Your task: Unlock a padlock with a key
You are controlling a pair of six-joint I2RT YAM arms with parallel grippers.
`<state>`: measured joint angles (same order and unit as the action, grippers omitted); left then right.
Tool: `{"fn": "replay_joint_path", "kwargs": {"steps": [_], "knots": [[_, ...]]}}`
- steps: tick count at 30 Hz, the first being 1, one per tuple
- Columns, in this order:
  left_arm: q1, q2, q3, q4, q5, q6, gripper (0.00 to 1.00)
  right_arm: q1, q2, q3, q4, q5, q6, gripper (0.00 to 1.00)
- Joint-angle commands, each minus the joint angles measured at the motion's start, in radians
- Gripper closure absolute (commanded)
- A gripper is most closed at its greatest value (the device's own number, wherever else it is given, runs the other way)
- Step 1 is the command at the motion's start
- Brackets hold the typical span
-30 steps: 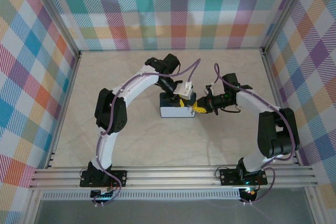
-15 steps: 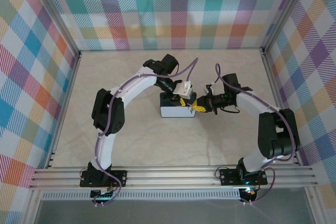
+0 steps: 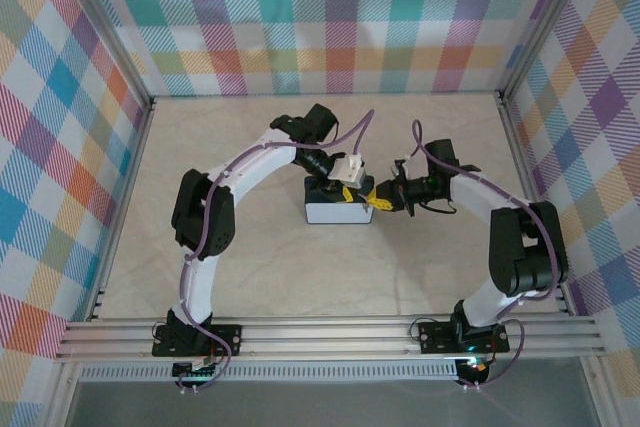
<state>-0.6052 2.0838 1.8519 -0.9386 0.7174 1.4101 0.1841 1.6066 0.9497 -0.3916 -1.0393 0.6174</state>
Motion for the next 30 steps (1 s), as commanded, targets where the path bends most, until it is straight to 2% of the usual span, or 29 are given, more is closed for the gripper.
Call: {"fn": "replay_joint_path", "kwargs": {"steps": [1,7,11,30], "knots": [[0.008,-0.031,-0.023,0.0,0.021,0.0,0.71,0.012,0.022,0.035,0.013,-0.013,0.002,0.99],[0.008,-0.03,-0.023,0.0,0.012,0.0,0.71,0.012,0.012,0.023,0.024,-0.031,-0.002,0.99],[0.012,-0.03,-0.023,-0.002,0.008,0.0,0.71,0.011,-0.006,0.02,-0.032,-0.028,-0.047,0.99],[0.013,-0.038,-0.039,-0.007,0.016,0.002,0.71,0.038,0.021,0.038,0.043,-0.049,-0.013,0.99]]}}
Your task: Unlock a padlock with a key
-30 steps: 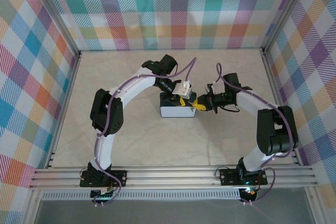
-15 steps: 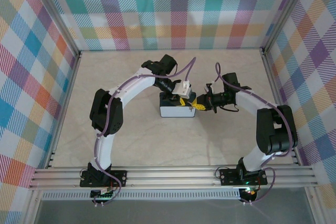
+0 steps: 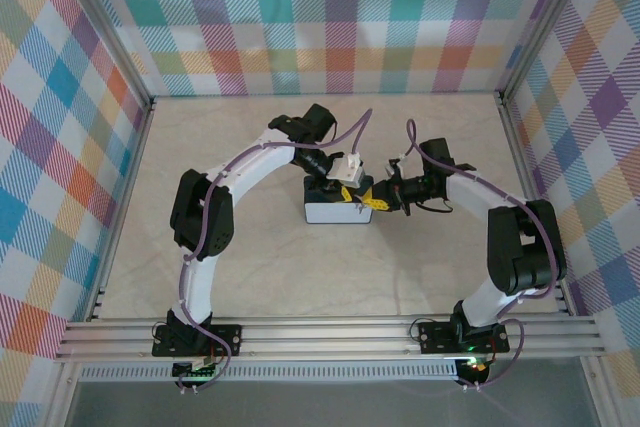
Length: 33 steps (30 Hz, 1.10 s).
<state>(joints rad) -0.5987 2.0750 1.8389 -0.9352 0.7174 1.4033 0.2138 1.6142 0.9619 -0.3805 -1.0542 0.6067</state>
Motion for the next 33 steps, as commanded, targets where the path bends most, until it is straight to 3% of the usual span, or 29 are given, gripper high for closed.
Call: {"fn": "replay_joint_path", "kwargs": {"steps": [1,15,33], "knots": [[0.007,-0.029,-0.027,-0.01,0.018,0.01,0.71,0.009,0.016,0.03,0.034,-0.034,-0.001,0.99],[0.019,-0.059,-0.058,0.006,0.104,0.001,0.72,0.016,0.074,0.062,0.121,-0.067,0.037,0.99],[0.019,-0.072,-0.073,0.023,0.156,-0.006,0.73,0.14,0.113,0.149,0.232,-0.021,0.217,0.98]]}}
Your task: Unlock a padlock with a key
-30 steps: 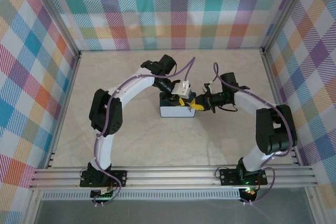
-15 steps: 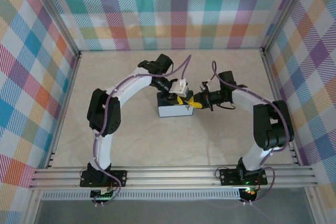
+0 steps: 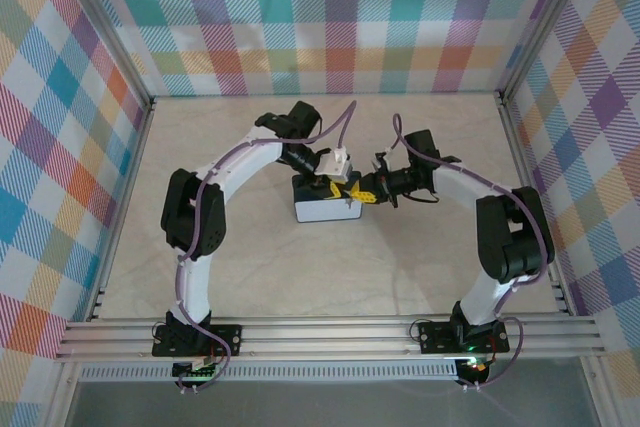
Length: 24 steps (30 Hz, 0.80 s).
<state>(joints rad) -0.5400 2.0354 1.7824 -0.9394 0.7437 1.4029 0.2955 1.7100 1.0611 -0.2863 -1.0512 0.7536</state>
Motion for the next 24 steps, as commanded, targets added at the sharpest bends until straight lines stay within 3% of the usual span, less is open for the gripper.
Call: {"fn": "replay_joint_path", "kwargs": {"steps": [1,7,14,17,21,24], "knots": [[-0.04,-0.034,-0.021,0.034,0.129,-0.01,0.73,0.06,0.019,0.05,0.148,-0.027,0.076,0.99],[-0.029,-0.053,-0.067,0.069,0.123,-0.015,0.73,0.019,0.034,-0.018,0.24,-0.101,0.078,0.99],[-0.02,-0.076,-0.122,0.143,0.147,-0.038,0.74,0.007,0.086,-0.136,0.648,-0.182,0.362,0.99],[-0.017,-0.075,-0.126,0.152,0.162,-0.037,0.74,0.006,0.08,-0.125,0.638,-0.188,0.346,0.99],[-0.015,-0.075,-0.123,0.152,0.169,-0.035,0.74,0.012,0.066,-0.073,0.453,-0.176,0.22,0.99],[-0.01,-0.083,-0.128,0.157,0.185,-0.033,0.74,0.017,0.053,-0.05,0.432,-0.183,0.193,0.99]]}}
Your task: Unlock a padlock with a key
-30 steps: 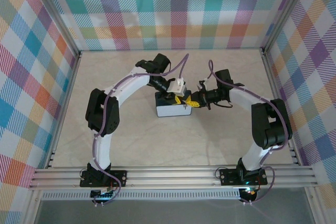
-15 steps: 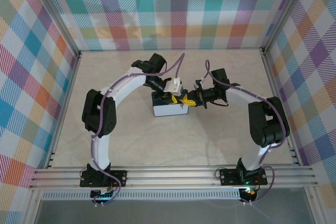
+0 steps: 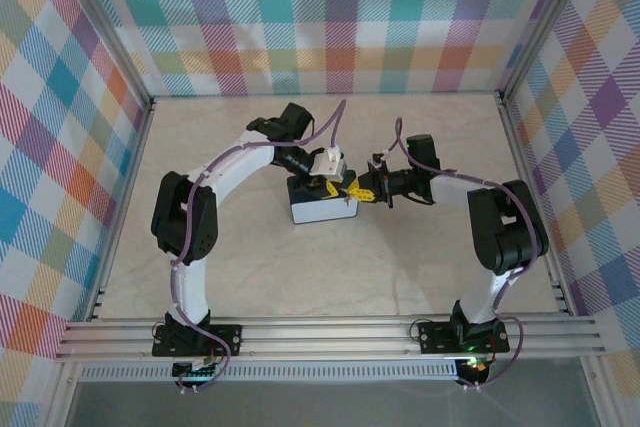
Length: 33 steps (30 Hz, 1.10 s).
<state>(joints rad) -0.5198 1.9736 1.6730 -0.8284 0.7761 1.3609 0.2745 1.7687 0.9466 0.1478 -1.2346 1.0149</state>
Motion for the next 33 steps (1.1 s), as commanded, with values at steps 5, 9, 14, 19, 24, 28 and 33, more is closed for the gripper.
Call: {"fn": "replay_joint_path", "kwargs": {"steps": [5,9,14,19,24,28,33], "knots": [[-0.026,-0.04,-0.022,0.05,0.179,0.012,0.75,0.072,0.005,0.13,-0.061,0.014,-0.082,1.0],[-0.025,-0.046,-0.028,0.054,0.178,0.012,0.75,0.093,0.013,0.15,-0.002,0.024,-0.005,1.0],[-0.023,-0.048,-0.033,0.062,0.179,0.005,0.76,0.123,-0.009,0.186,-0.102,0.079,-0.045,0.99],[-0.014,-0.061,-0.045,0.07,0.214,0.006,0.77,0.138,-0.002,0.196,-0.143,0.111,-0.087,0.98],[-0.003,-0.088,-0.08,0.109,0.214,-0.019,0.77,0.095,0.025,0.085,0.185,0.063,0.124,0.98],[0.008,-0.094,-0.09,0.122,0.222,-0.026,0.77,0.1,0.035,0.004,0.53,0.052,0.358,0.98],[0.009,-0.094,-0.099,0.167,0.223,-0.05,0.77,0.113,0.01,-0.045,0.651,0.088,0.504,0.98]]}}
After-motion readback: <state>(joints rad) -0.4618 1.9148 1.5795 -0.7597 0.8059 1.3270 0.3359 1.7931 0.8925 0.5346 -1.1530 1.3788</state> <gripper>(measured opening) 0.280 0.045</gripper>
